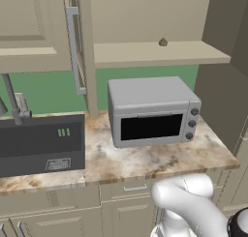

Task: Pick the avocado and bread from the counter and place them on the plate. Then pick the jam from the cabinet and place it next to the plate. Lastly close the cabinet door.

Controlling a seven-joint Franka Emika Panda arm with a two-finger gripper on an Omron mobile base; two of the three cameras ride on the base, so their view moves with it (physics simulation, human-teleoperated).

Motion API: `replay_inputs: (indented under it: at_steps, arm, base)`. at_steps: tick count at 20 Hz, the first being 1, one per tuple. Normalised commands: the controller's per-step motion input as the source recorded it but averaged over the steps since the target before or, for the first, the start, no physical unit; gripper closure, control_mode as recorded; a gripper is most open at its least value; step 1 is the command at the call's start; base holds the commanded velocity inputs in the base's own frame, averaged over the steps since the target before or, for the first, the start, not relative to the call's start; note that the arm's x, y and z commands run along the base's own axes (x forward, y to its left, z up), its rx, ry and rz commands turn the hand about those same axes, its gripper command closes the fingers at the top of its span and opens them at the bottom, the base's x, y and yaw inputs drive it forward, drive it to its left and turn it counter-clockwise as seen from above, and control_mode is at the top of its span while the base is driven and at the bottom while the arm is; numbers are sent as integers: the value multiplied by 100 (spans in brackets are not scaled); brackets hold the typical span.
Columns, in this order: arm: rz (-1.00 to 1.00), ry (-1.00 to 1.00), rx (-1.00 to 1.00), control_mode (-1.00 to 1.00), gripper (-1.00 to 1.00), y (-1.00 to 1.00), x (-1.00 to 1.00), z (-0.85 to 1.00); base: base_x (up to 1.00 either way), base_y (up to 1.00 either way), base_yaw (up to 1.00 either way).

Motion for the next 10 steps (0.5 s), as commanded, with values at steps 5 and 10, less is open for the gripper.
replay_inputs:
  at_steps: [5, 10]
  arm:
    - [11, 0, 14, -100, -100, -28, 20, 0]
    - [9, 0, 11, -100, -100, -11, 24, 0]
  base:
    - [0, 0, 0]
    - [0, 0, 0]
